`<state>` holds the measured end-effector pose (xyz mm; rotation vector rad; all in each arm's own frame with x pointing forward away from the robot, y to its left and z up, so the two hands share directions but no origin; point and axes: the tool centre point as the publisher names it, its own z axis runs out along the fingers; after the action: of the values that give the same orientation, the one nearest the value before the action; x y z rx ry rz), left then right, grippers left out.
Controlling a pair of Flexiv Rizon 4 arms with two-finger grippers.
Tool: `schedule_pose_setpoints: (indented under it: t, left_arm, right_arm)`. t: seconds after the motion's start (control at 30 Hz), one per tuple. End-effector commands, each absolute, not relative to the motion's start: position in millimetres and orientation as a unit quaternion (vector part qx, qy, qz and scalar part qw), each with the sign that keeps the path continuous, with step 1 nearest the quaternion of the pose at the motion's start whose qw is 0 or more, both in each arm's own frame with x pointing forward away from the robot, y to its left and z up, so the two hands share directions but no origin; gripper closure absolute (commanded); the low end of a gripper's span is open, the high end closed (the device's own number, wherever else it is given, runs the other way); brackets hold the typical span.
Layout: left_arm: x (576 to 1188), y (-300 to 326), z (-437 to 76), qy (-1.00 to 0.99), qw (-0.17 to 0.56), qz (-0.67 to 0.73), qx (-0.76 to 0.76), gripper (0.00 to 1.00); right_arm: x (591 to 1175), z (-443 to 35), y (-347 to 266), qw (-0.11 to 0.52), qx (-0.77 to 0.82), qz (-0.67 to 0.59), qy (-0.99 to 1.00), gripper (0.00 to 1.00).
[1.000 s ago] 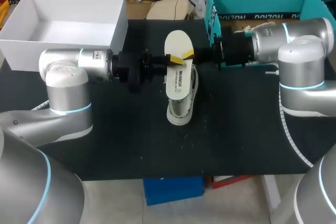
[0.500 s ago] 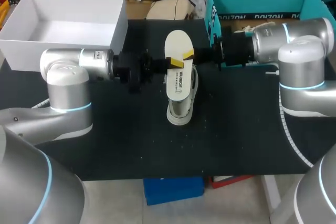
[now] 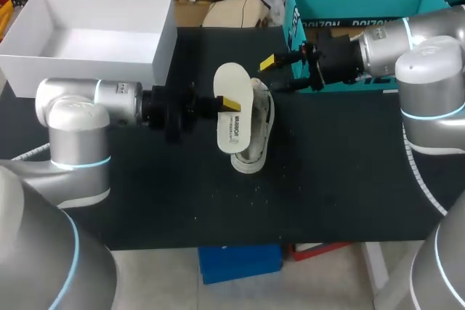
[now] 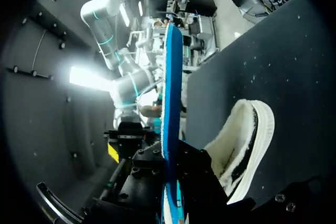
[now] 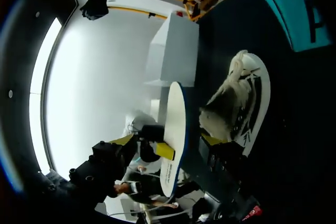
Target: Take the shoe out of the shoebox, open the shoe tongue, remove and reinsert the insole, then place the shoe into the shoebox
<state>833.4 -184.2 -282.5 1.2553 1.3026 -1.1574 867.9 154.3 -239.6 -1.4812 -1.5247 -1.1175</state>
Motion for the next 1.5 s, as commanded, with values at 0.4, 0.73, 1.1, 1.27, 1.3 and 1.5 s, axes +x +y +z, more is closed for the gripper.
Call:
schedule_pose_setpoints:
  t: [0.4,0.73,1.1,1.27,1.3,1.5]
  left_arm:
    - [732.1,-124.8,-279.8,0.612,0.388,-0.377,0.577,1.00]
    - [701.6,-118.0,-291.5,0.605,0.333,-0.396,0.605,1.00]
    - [687.2,-116.2,-301.9,0.609,0.297,-0.406,0.614,1.00]
    - [684.4,-117.2,-304.6,0.609,0.289,-0.408,0.616,1.00]
    - [684.2,-117.4,-305.2,0.609,0.288,-0.409,0.616,1.00]
    - [683.1,-120.8,-308.2,0.608,0.277,-0.417,0.616,1.00]
  right_arm:
    - [808.4,-198.4,105.4,0.204,-0.643,-0.383,-0.632,0.00]
    - [784.7,-185.1,95.1,0.162,-0.644,-0.388,-0.639,0.00]
    - [756.2,-179.7,81.4,0.141,-0.651,-0.382,-0.640,0.00]
    - [746.6,-177.0,78.9,0.134,-0.655,-0.379,-0.640,0.00]
    - [744.8,-176.5,78.5,0.132,-0.655,-0.378,-0.641,0.00]
    - [737.8,-177.2,76.8,0.135,-0.661,-0.371,-0.638,0.00]
